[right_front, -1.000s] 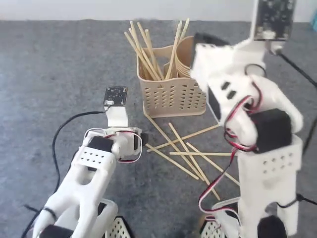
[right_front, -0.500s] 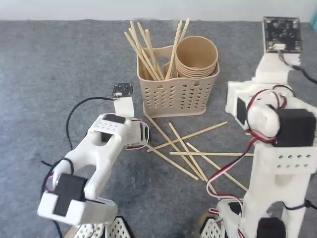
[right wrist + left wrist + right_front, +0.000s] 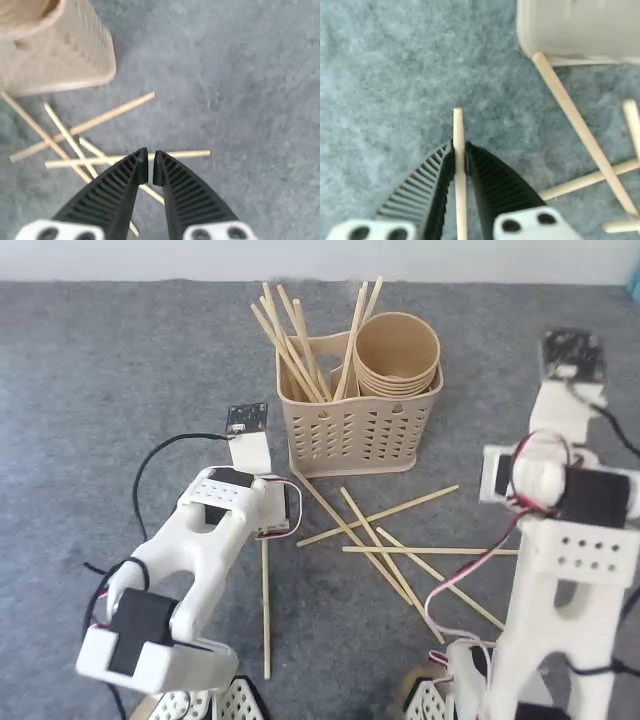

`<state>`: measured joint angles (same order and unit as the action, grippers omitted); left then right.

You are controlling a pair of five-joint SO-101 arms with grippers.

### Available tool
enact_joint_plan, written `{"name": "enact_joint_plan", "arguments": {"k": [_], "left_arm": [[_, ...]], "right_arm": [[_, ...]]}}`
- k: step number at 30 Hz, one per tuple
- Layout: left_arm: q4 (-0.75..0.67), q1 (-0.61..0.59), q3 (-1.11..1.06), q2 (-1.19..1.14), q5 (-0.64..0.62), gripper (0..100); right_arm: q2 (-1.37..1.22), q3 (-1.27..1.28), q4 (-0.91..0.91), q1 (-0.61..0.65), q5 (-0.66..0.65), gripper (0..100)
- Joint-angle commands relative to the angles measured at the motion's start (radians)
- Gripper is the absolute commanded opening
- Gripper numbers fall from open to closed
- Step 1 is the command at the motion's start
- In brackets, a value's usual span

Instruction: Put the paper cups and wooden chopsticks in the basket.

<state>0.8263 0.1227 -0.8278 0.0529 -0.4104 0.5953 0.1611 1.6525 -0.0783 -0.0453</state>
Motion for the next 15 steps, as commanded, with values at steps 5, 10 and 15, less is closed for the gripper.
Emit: {"name": "enact_joint_plan", "arguments": {"k": [5, 10, 15], "left_arm": [[0.032, -0.038, -0.028, 0.242, -0.006, 1], [0.032, -0.112, -0.085, 0.494, 0.014, 1], [0.032, -0.161, -0.107, 0.695, 0.064, 1]], "right_arm": [[0.202, 0.413, -0.068, 0.088, -0.1, 3.3], [0.231, 0.638, -0.268, 0.044, -0.009, 3.3], [0.229, 0.738, -0.394, 0.018, 0.086, 3.3]]}}
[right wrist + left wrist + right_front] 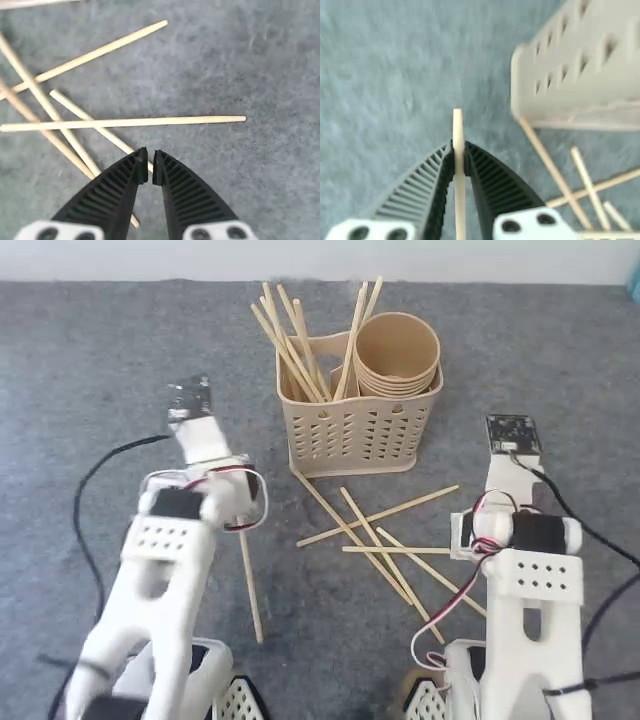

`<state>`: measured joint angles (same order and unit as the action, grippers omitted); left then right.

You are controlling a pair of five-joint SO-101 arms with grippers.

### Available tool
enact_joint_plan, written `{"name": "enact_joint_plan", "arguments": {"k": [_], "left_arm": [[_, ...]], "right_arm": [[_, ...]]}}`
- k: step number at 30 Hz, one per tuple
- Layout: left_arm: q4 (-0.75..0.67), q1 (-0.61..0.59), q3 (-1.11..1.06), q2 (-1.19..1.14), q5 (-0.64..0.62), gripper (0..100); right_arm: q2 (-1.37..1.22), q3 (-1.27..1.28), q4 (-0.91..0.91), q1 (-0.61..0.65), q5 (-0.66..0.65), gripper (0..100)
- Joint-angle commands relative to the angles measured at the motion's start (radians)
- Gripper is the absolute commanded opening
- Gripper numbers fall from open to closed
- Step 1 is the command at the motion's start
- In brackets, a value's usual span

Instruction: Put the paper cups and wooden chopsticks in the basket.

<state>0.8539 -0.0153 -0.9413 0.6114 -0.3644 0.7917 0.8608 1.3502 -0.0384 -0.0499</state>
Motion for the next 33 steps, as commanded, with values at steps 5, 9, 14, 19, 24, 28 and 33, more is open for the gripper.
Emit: {"name": "enact_joint_plan", "arguments": {"k": [5, 9, 14, 19, 24, 28, 33], "left_arm": [[-0.077, -0.049, 0.015, 0.284, 0.02, 1], [-0.259, -0.043, 0.007, 0.353, 0.02, 1], [-0.511, -0.041, 0.058, 0.364, 0.066, 1], [-0.66, -0.038, 0.142, 0.362, 0.068, 1], [-0.832, 0.068, 0.177, 0.362, 0.069, 1], [-0.941, 0.18, 0.173, 0.356, 0.149, 1], [-1.026, 0.255, 0.237, 0.186, 0.258, 1]], "right_arm": [[0.033, 0.08, -0.182, -0.108, 0.345, 3.4], [0.031, 0.084, -0.199, -0.213, 0.371, 3.5], [-0.059, 0.127, -0.246, -0.26, 0.373, 3.4], [-0.272, 0.104, -0.351, -0.269, 0.437, 3.5], [-0.437, 0.021, -0.357, -0.271, 0.442, 3.3], [-0.472, 0.006, -0.355, -0.282, 0.437, 3.3], [-0.472, 0.009, -0.355, -0.288, 0.436, 3.3]]}}
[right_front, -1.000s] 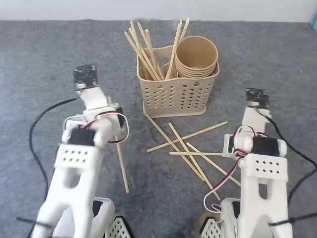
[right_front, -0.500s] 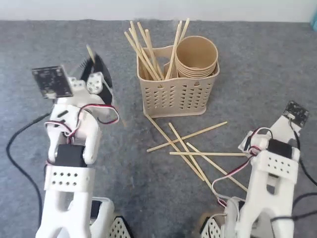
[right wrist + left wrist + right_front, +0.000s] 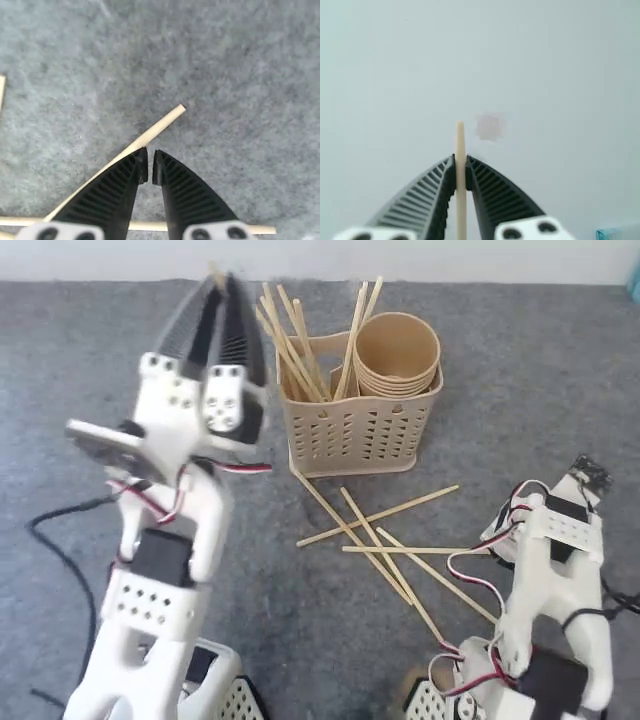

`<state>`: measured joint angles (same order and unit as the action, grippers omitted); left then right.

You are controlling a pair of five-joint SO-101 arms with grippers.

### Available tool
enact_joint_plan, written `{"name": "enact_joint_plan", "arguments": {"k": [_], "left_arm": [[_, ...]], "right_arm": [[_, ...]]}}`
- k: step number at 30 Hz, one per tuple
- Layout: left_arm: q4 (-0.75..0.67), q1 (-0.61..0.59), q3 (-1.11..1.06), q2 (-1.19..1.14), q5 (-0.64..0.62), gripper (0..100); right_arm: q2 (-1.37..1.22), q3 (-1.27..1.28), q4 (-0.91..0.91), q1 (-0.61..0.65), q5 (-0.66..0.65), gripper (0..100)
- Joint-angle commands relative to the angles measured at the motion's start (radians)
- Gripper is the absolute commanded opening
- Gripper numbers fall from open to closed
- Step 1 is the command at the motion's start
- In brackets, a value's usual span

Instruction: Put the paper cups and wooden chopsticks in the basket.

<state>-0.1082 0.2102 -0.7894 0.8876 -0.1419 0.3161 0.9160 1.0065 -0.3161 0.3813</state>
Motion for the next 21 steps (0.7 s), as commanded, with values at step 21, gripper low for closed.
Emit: {"name": "enact_joint_plan", "arguments": {"k": [21], "left_arm": [[-0.144, -0.018, 0.414, -0.66, 0.032, 1]], "right_arm": [[-0.01, -0.046, -0.018, -0.008, 0.005, 3.7]]}}
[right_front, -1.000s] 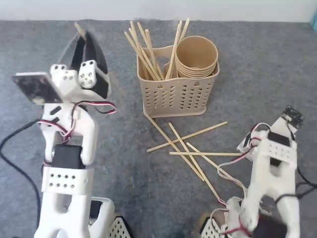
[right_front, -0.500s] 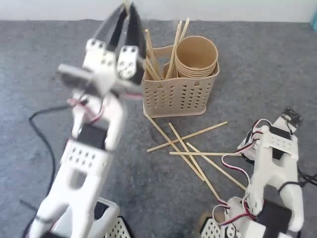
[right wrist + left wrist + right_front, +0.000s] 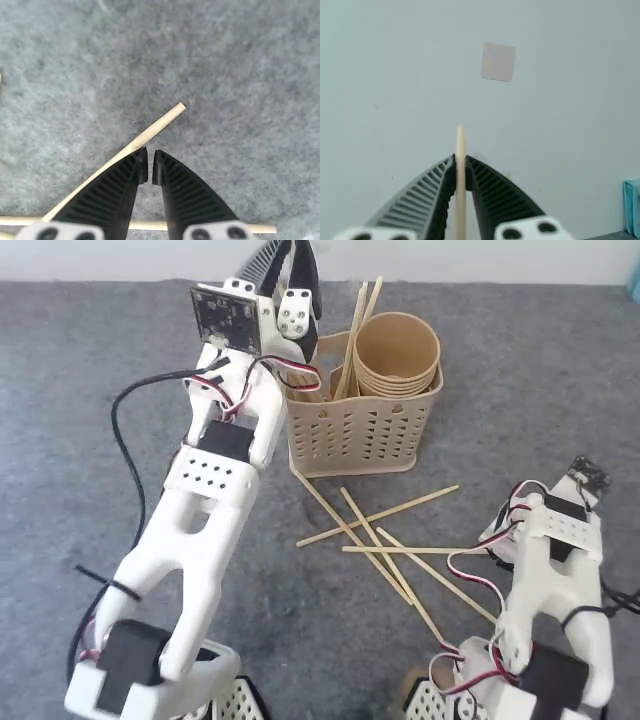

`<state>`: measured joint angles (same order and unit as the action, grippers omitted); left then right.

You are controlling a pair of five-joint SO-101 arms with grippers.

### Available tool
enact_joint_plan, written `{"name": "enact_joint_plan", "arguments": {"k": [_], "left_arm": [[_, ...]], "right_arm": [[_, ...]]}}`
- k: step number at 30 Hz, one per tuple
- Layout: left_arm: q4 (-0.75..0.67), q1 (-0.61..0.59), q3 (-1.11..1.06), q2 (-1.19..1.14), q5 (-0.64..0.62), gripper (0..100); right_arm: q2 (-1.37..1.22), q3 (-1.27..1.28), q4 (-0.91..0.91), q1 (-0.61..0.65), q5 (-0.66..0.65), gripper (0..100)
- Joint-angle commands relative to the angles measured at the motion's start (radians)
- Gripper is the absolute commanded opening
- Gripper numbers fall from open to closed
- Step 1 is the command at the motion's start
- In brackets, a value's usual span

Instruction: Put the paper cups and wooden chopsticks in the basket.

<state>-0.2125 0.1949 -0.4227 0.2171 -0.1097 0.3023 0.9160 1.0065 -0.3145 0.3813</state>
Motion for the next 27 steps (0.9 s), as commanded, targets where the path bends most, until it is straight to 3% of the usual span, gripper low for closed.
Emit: {"name": "enact_joint_plan", "arguments": {"k": [1, 8, 14, 20, 27], "left_arm": [[-0.041, -0.005, 0.039, 0.017, 0.0, 1], [-0.077, -0.006, 0.102, 0.021, 0.0, 1], [0.057, -0.037, 0.292, 0.066, -0.002, 1], [0.055, -0.025, 0.369, 0.064, -0.002, 1], [-0.086, 0.028, 0.371, -0.044, 0.0, 1]], "right_arm": [[0.004, -0.046, -0.016, -0.012, 0.005, 3.7], [0.005, -0.046, -0.018, -0.012, 0.005, 3.7], [0.005, -0.046, -0.018, -0.012, 0.003, 3.7], [0.005, -0.046, -0.019, -0.012, -0.029, 3.7], [0.008, -0.046, -0.018, -0.013, -0.044, 3.4]]}}
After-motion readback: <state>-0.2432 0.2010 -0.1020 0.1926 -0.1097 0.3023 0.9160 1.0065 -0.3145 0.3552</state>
